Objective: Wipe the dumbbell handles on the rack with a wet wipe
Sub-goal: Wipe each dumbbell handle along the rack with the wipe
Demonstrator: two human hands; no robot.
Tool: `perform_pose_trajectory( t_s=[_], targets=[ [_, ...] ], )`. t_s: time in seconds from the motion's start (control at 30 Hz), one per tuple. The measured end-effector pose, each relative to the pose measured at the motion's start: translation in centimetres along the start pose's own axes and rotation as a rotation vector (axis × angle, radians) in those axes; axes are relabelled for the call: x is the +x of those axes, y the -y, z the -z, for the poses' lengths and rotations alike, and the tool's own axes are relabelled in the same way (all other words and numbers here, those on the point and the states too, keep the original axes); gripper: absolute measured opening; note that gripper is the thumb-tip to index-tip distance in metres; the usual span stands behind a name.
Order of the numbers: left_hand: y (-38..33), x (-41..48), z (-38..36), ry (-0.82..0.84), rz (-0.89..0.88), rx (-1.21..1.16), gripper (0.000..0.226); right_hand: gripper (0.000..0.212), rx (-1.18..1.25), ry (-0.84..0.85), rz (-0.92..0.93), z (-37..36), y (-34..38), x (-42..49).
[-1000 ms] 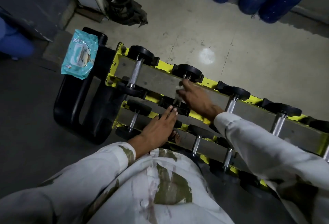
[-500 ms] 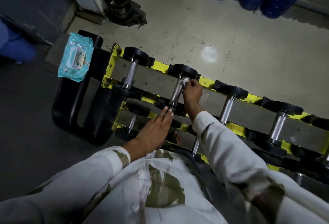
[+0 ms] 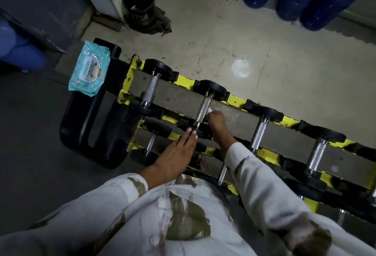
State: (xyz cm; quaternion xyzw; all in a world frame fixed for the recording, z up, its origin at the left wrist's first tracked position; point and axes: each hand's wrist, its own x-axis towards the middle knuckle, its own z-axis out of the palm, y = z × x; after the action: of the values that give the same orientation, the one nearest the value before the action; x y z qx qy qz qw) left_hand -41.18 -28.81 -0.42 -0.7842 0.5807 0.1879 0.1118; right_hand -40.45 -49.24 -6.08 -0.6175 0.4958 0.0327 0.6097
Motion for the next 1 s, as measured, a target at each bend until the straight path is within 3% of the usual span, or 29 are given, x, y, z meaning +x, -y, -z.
perform_pose_trajectory(
  t_s=[0.13, 0.3, 0.37, 0.5, 0.57, 0.67, 0.83, 0.93, 1.0],
  targets=[
    [0.0, 0.0, 0.1, -0.006, 0.0, 0.006, 0.073, 0.028, -0.347, -0.021, 0.232, 0.7, -2.4, -2.7],
    [0.2, 0.1, 0.3, 0.004, -0.014, -0.01, 0.074, 0.013, -0.519, -0.162, 0.335, 0.5, -2.0, -5.3],
    [0.3, 0.0, 0.5, 0.016, -0.011, -0.013, 0.073, 0.01, -0.697, -0.152, 0.493, 0.7, -0.8, -5.4],
    [0.3, 0.0, 1.0, 0.018, -0.008, -0.008, 0.065, 0.015, -1.266, 0.137, 0.959, -0.1, 3.4, -3.5],
    [0.3, 0.0, 1.0, 0.007, 0.004, -0.008, 0.059, 0.022, -1.55, 0.296, 1.021, -1.5, 5.5, -2.1],
    [0.6, 0.1, 0.7, 0.0, 0.009, -0.018, 0.052, 0.022, -1.904, 0.397, 0.965, -3.1, 6.9, -1.3],
    [1.1, -0.1, 1.2, -0.032, -0.028, -0.024, 0.054, 0.026, -1.941, 0.527, 0.868, -2.7, 8.0, -1.8],
    [1.2, -0.1, 1.1, -0.068, -0.086, -0.023, 0.047, 0.024, -1.821, 0.502, 1.047, -1.5, 7.5, -1.9],
    [1.3, 0.1, 1.1, -0.067, -0.117, -0.021, 0.053, 0.019, -1.71, 0.481, 1.074, -0.7, 6.6, -2.2]
  ],
)
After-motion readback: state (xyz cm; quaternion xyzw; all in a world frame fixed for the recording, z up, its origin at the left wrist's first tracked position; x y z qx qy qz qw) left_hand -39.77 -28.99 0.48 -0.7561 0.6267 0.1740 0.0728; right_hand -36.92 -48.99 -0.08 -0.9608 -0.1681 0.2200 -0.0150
